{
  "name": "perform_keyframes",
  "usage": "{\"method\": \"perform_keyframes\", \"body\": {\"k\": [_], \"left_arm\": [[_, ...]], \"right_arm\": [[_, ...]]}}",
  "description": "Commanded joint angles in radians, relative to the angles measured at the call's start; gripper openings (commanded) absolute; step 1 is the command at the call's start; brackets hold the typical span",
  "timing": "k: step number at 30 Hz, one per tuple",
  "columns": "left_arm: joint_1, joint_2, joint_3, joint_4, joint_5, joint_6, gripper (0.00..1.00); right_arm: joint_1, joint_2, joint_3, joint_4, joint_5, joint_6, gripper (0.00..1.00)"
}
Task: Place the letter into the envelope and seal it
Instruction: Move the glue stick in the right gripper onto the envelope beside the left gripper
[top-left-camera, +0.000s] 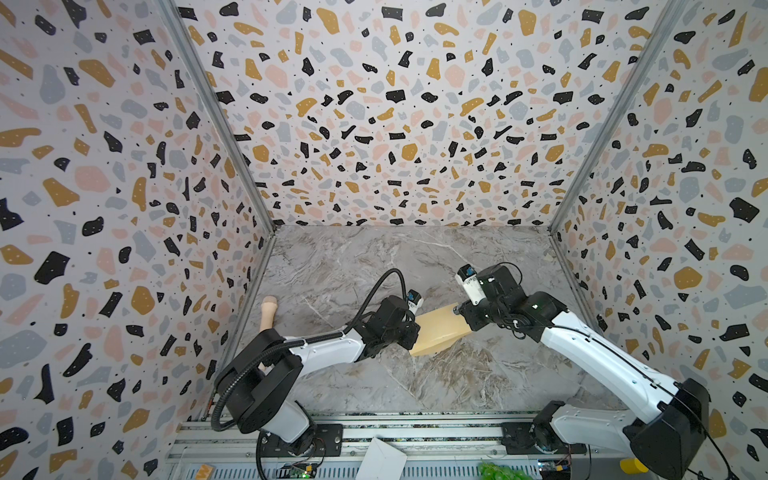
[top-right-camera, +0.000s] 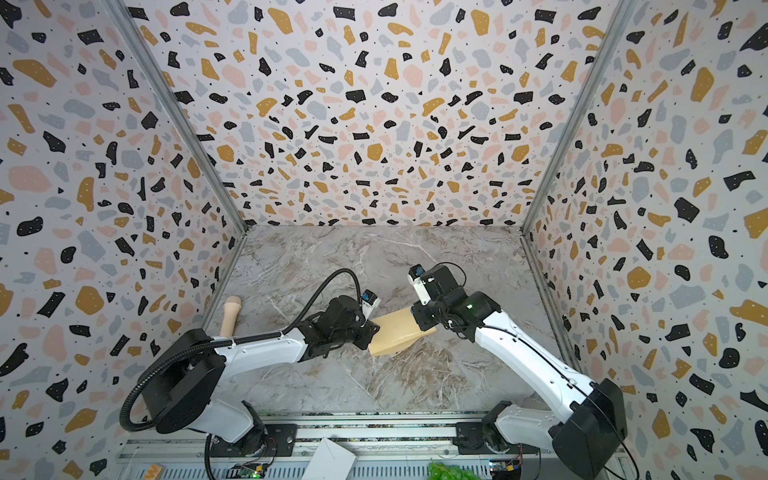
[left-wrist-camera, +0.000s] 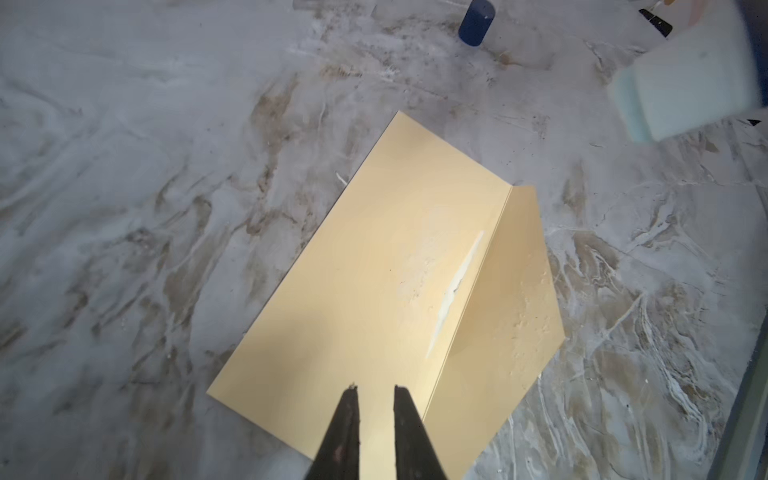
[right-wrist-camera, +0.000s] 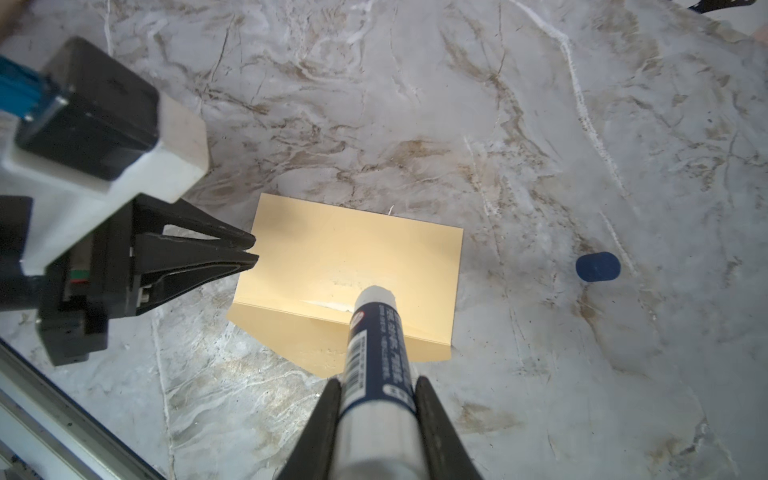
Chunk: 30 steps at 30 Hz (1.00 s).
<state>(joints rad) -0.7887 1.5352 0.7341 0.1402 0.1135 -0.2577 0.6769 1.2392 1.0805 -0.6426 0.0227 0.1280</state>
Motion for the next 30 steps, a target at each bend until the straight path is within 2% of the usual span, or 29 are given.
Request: {"method": "perform_keyframes", "body": {"k": [1,18,30], "left_arm": [[0.013,0.027,-0.013,0.067,0.006,-0.041,0.14],[0.033,0.137,-0.038,0.099,-0.006,-0.074,0.01],[0.038,0.166,-0.052,0.104,-0.002,-0.08,0.0]], "right_arm": [[0.031,0.029,0.05,-0.046,0.02,-0.009,0.0],[0.088,0.234,0.126,-0.038,0.01,-0.018,0.0],[0.12,0.353,0.175,-0.036,0.011,-0.016,0.0]]}}
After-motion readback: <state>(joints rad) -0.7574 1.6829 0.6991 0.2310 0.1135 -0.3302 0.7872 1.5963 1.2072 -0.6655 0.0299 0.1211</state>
